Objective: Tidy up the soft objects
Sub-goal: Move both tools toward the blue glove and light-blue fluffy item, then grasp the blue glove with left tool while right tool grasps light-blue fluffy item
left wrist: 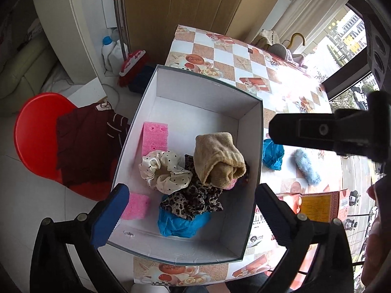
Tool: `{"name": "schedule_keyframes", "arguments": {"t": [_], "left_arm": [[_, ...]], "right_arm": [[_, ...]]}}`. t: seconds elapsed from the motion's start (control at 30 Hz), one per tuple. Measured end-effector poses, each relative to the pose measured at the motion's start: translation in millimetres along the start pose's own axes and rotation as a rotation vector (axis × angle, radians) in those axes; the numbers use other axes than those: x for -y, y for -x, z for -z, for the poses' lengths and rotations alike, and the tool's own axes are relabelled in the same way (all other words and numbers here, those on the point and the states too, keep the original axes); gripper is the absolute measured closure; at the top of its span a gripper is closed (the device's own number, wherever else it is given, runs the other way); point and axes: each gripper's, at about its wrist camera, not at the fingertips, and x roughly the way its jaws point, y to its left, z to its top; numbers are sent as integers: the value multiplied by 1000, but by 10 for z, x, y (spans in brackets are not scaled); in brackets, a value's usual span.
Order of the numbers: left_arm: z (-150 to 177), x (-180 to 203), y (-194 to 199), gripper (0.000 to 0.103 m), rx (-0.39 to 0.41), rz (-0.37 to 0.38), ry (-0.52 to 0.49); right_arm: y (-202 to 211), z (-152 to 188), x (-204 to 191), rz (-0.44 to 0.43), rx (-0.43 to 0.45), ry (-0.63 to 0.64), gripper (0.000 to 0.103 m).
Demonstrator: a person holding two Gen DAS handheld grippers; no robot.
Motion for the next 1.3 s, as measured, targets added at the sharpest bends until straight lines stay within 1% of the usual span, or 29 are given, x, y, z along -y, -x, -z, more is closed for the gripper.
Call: {"name": "schedule_keyframes", "arguments": {"t": [0.1, 0.17, 0.23, 0.4, 0.47, 0.57, 0.63, 0.7, 0.77, 0.87, 0.97, 1.1, 1.23, 1.3], "left_arm": [[-47, 102, 40, 0, 5, 35, -19], [-87, 250, 66, 0, 4, 56, -62], [-138, 448, 66, 0, -11, 70, -111], [-209, 1067, 7, 0, -52, 106, -249], [-208, 1317, -71, 0, -76, 107, -298], [-212, 1635, -283, 0, -145, 113, -338], [-227, 1820, -475, 0, -198, 109, -352], [-251, 1978, -684, 0, -242, 93, -361], [-276, 2100, -915, 0, -289, 76, -358], [-315, 2246, -1260, 0, -336, 20, -357], [-345, 2340, -1574, 0, -372, -45, -362], [-380, 2360, -1952, 0, -429, -112, -329], [-401, 2310, -2274, 0, -492, -144, -278], [-392, 2286, -2412, 0, -529, -158, -273]], "right_arm": [[89, 11, 220, -31, -40, -63, 2], [201, 58, 439, -58, -55, -112, 2], [359, 124, 713, -55, -55, -168, 2], [792, 269, 1540, -4, -68, -307, 2], [942, 301, 1859, 26, -65, -331, 2], [1004, 318, 2301, 106, -88, -343, 2], [912, 315, 2589, 146, -117, -335, 2], [736, 309, 2845, 173, -152, -332, 2], [518, 281, 3061, 177, -181, -324, 2], [119, 237, 3279, 178, -236, -273, 2], [-257, 172, 3388, 175, -283, -201, 2], [-661, 89, 3470, 145, -351, -122, 2], [-948, 26, 3507, 109, -385, -85, 2], [-1042, 4, 3522, 122, -385, -79, 2]]}}
